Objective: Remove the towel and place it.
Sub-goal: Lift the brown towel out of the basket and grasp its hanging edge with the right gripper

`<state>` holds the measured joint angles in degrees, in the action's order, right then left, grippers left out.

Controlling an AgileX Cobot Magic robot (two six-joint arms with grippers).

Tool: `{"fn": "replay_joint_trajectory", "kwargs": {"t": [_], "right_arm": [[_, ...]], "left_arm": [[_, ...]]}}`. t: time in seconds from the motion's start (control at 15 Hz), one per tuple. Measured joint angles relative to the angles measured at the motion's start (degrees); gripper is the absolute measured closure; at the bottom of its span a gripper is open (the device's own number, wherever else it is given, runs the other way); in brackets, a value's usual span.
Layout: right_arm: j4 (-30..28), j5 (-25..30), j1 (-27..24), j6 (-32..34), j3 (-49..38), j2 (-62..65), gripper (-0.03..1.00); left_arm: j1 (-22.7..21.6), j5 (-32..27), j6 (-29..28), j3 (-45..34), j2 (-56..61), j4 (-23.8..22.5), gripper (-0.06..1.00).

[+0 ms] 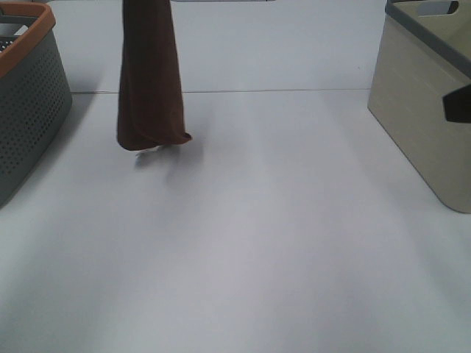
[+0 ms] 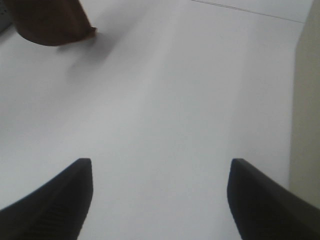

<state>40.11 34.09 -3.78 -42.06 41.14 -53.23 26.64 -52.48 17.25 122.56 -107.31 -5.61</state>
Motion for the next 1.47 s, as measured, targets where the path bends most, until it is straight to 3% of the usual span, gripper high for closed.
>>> {"fn": "replay_joint_trajectory", "kwargs": {"t": [0.13, 0.27, 0.33, 0.53, 0.93, 1.47], "right_arm": [[9.97, -0.52, 0.46, -9.34, 1.6, -6.76, 0.31], [14.78, -2.86, 4.01, -15.58, 2.69, -10.54, 0.31], [16.73, -8.71, 11.4, -18.51, 4.01, -15.41, 0.31], [17.02, -19.82, 21.26, -19.02, 6.19, -24.52, 0.34], [18.16, -30.54, 32.89, -19.02, 16.27, -41.08, 0.43], [20.45, -33.29, 36.44, -17.07, 32.77, -55.86, 0.44]], "left_arm": [[1.43, 2.41, -0.06, 0.0, -2.46, -2.86, 0.93], [1.66, 3.5, -0.74, 0.0, -4.13, -3.84, 0.93], [1.66, 3.9, -1.26, 0.0, -5.44, -4.3, 0.93], [1.66, 4.93, -2.75, 0.0, -5.73, -4.47, 0.93], [1.66, 4.93, -4.18, 0.0, -5.73, -3.61, 0.93], [1.66, 4.93, -4.35, 0.0, -5.73, -2.46, 0.93]]}}
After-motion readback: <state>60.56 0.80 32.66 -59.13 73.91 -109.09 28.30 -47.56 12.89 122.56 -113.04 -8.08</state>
